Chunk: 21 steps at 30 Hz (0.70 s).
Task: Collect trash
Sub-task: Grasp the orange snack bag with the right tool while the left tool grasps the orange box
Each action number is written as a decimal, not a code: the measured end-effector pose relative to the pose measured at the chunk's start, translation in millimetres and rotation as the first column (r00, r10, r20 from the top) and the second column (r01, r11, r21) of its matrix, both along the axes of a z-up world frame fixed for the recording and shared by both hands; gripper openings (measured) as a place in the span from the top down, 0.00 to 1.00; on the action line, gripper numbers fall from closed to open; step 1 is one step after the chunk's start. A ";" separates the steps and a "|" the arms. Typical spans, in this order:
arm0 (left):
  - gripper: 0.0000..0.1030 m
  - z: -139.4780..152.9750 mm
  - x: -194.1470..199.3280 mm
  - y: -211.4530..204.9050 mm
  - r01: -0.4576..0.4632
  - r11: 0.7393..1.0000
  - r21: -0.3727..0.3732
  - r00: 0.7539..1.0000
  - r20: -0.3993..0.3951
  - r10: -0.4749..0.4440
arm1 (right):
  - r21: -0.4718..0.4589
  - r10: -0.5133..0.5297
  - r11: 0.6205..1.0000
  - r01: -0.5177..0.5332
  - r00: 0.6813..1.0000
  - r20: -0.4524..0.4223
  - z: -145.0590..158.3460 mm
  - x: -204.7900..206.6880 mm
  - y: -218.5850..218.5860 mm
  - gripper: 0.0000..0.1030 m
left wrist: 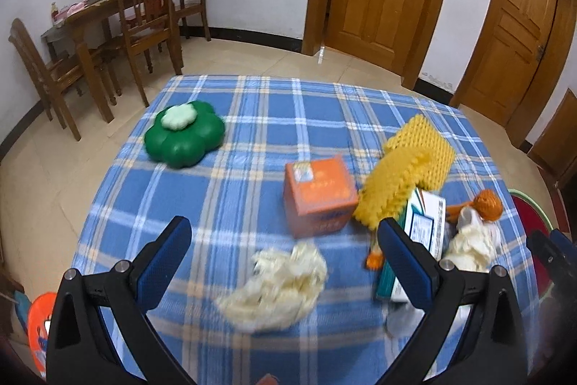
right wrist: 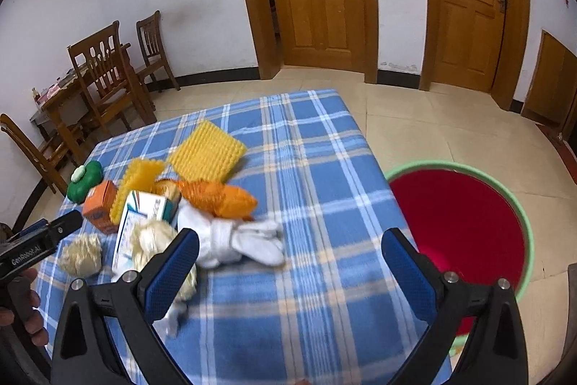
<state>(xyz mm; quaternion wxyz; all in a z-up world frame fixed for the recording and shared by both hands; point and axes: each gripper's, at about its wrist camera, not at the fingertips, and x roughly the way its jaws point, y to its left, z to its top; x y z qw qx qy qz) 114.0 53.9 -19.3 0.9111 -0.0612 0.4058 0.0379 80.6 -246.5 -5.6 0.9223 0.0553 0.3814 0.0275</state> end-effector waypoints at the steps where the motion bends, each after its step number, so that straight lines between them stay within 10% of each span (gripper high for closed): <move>1: 0.01 -1.3 5.0 -1.0 0.006 1.000 0.000 1.000 -0.004 -0.006 | 0.000 0.006 1.000 -0.006 1.000 -0.003 0.4 5.3 1.4 0.00; 8: 0.13 -10.9 31.2 -8.3 0.068 0.998 -0.013 0.997 -0.025 -0.068 | 0.038 0.036 0.999 -0.034 0.998 -0.047 -6.1 37.2 14.9 0.01; 21: 0.46 -25.7 40.9 4.0 0.168 0.968 -0.186 0.985 -0.007 -0.172 | 0.040 0.065 0.997 -0.062 0.995 -0.080 -16.6 66.1 42.4 0.36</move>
